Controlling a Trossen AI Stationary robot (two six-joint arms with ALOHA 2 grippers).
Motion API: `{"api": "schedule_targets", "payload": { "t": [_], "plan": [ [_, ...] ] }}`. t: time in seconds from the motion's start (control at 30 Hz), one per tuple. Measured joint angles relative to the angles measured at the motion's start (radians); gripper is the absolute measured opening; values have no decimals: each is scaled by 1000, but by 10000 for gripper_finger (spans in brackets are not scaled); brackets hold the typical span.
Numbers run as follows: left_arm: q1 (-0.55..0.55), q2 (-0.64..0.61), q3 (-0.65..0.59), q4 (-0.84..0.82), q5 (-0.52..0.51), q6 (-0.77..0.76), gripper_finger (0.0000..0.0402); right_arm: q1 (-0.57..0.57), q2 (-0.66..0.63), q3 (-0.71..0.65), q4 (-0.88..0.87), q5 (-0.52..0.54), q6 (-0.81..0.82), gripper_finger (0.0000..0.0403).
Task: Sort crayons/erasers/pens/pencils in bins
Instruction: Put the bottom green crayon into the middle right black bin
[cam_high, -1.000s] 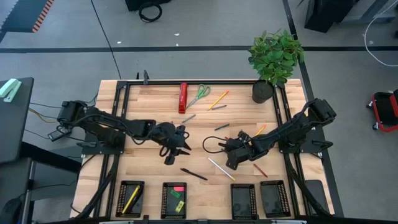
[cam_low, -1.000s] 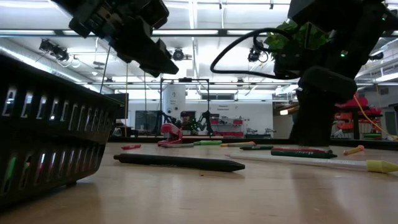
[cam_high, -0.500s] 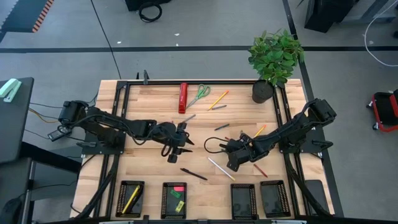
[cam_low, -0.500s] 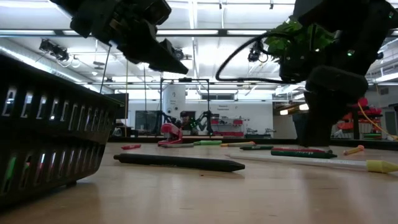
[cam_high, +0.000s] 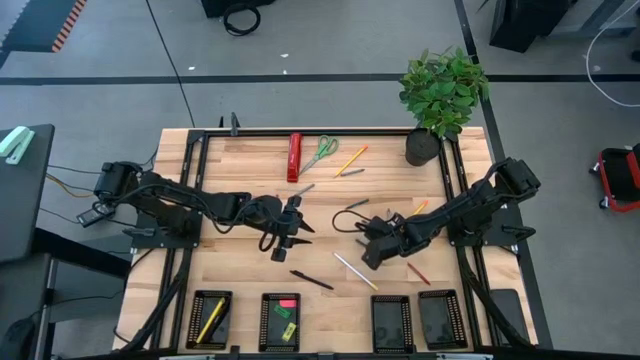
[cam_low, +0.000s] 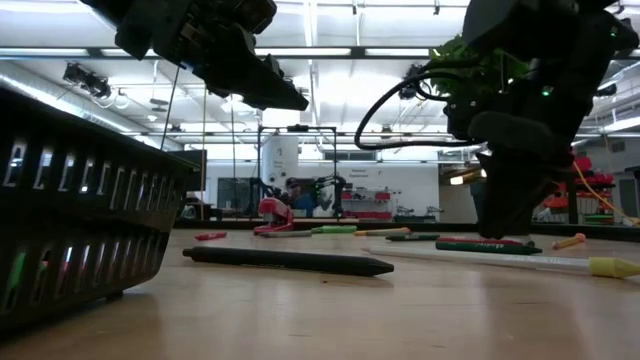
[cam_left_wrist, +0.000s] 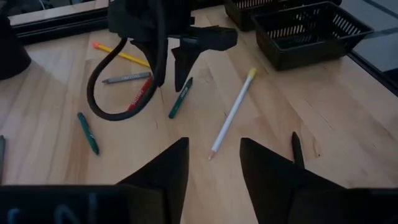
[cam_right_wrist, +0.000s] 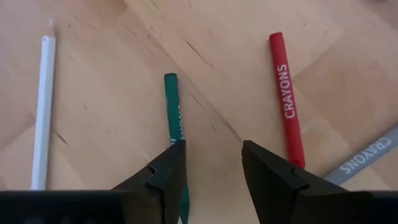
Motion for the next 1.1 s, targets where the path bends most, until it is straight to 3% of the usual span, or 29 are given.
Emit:
{"api": "schedule_targets", "payload": {
  "t": [0.73, 1.1],
  "plan": [
    [0, 0, 0, -9, 1, -8, 152, 28, 72, -11, 25, 27, -87, 161],
    [0, 0, 0, -9, 1, -9, 144, 26, 60, -13, 68, -34, -303, 77]
  ]
}}
